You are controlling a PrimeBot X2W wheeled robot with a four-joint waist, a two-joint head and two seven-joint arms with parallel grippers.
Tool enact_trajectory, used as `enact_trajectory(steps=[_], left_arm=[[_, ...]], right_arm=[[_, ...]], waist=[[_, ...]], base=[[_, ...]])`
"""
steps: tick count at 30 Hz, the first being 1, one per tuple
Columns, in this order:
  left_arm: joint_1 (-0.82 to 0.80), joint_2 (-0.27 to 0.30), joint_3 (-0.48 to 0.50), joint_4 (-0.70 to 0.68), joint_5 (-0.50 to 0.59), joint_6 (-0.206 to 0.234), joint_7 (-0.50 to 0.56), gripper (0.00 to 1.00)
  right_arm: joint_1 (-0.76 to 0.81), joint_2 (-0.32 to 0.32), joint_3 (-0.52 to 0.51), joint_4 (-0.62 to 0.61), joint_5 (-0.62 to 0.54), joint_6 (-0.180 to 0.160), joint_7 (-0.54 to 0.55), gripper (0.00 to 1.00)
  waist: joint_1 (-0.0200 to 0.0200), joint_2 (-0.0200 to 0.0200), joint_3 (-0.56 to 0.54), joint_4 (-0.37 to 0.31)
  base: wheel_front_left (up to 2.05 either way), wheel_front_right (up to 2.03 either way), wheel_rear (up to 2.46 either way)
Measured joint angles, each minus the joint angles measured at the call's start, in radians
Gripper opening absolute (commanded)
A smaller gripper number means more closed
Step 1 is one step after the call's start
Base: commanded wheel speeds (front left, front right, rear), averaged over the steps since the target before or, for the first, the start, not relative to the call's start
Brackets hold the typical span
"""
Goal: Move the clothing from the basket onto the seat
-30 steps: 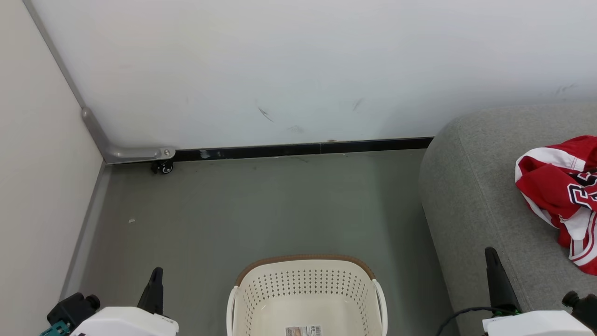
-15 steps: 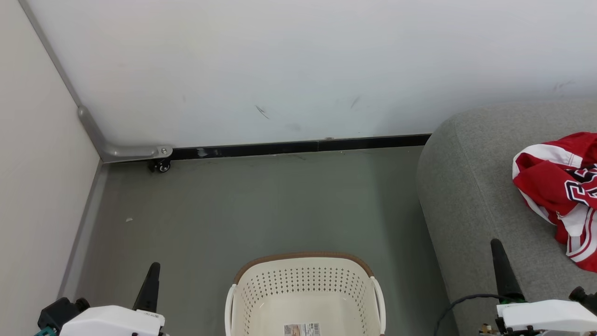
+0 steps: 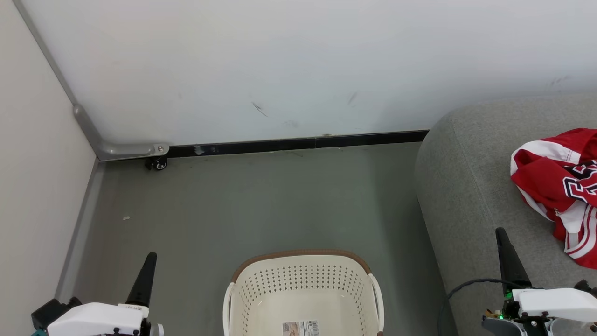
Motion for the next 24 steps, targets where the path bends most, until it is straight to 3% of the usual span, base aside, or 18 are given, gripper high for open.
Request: enact_trajectory(steps=[18,24], left_arm=[[-0.011,-0.017,0.061,-0.018,-0.241,-0.057,0.056,0.00],[-0.011,-0.021,0.063,-0.020,-0.253,-0.061,0.056,0.00]], right_arm=[[-0.042,-0.012,-0.019,0.002,0.258,0.000,0.047,0.00],[-0.042,-0.013,-0.021,0.003,0.273,0.000,0.053,0.00]], waist=[[-0.0006,0.0000,0.008,-0.009],[-0.0007,0.0000,0.008,-0.009]], base=[[0.00,0.00,0.00],[0.00,0.00,0.00]])
